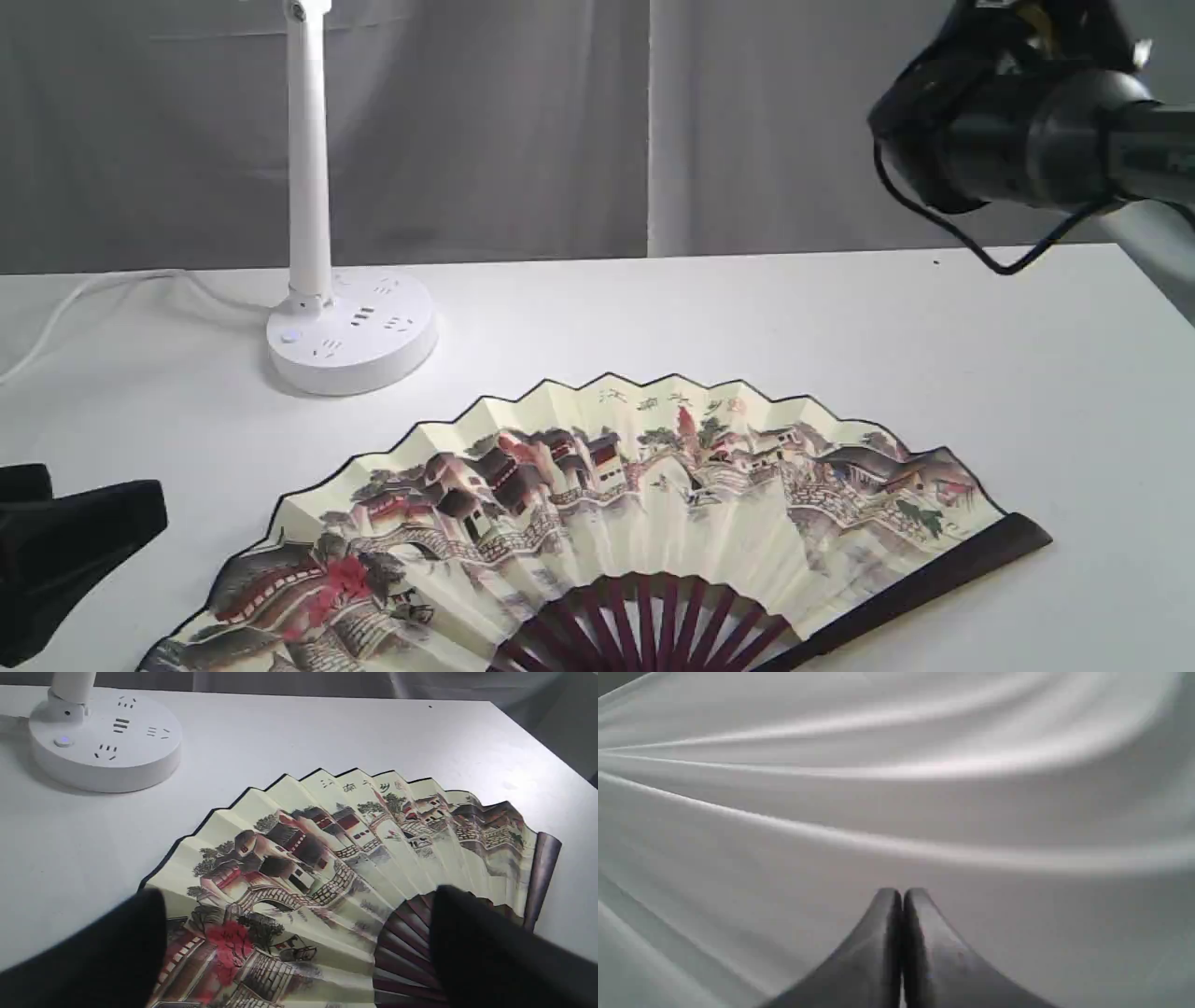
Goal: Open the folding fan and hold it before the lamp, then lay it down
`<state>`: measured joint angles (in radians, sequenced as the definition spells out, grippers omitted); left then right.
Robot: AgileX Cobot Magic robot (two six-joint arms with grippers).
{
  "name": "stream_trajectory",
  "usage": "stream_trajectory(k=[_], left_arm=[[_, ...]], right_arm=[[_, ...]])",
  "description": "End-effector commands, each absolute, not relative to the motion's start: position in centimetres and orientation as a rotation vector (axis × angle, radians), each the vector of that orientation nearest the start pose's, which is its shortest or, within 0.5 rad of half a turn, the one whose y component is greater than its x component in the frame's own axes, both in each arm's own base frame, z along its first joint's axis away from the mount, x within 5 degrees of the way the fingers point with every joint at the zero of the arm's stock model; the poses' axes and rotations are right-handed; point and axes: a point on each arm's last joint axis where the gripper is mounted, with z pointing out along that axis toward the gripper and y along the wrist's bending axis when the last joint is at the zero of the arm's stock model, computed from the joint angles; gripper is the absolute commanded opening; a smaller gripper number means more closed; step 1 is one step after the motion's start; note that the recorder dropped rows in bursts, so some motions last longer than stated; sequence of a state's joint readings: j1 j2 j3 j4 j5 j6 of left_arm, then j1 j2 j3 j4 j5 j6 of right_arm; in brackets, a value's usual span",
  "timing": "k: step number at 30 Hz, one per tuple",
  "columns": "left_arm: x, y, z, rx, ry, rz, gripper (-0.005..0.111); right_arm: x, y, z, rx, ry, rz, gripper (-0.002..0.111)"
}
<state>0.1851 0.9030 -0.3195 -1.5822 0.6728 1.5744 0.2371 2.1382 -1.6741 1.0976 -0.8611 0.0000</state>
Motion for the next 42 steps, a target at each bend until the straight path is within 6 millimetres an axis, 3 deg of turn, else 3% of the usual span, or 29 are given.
stream_trajectory(k=[1,3,6,8,10,12,18,25,30,38,42], left_arm=[[15.7,-2.9,23.6,0.222,1.971,-0.581,0.076],[15.7,-2.9,23.6,0.222,1.971,-0.581,0.076],[15.7,-2.9,23.6,0.222,1.971,-0.581,0.076],[15.7,-2.9,23.6,0.224,1.971,-0.58,0.076],[15.7,-2.9,23.6,0.224,1.971,-0.58,0.076],[15.7,-2.9,23.6,0.224,1.971,-0.58,0.076],[15.7,-2.9,23.6,0.222,1.971,-0.582,0.076],[15.7,-2.9,23.6,0.222,1.971,-0.582,0.076],[15.6,-2.9,23.5,0.226,1.974,-0.579,0.076],[15.6,-2.9,23.5,0.226,1.974,-0.579,0.076],[15.6,-2.9,23.5,0.226,1.974,-0.579,0.076]], right_arm=[[50.8,5.3,26.0,1.173,1.302,0.792,0.0],[51.6,5.2,27.4,0.846,1.482,0.724,0.0],[51.8,5.7,29.1,0.026,1.713,0.218,0.0],[51.5,5.5,29.1,-0.237,1.834,-0.096,0.0],[51.2,4.9,28.6,-0.324,1.93,-0.307,0.0],[50.9,4.1,28.0,-0.316,2.008,-0.414,0.0],[50.4,1.7,27.3,-0.191,2.124,-0.491,0.0],[49.4,0.7,26.9,-0.136,2.238,-0.6,0.0],[48.5,0.1,27.3,0.057,2.325,-0.401,0.0],[46.8,1.7,28.8,-0.022,2.403,-0.164,0.0],[45.2,1.7,28.8,-0.024,2.399,-0.141,0.0]])
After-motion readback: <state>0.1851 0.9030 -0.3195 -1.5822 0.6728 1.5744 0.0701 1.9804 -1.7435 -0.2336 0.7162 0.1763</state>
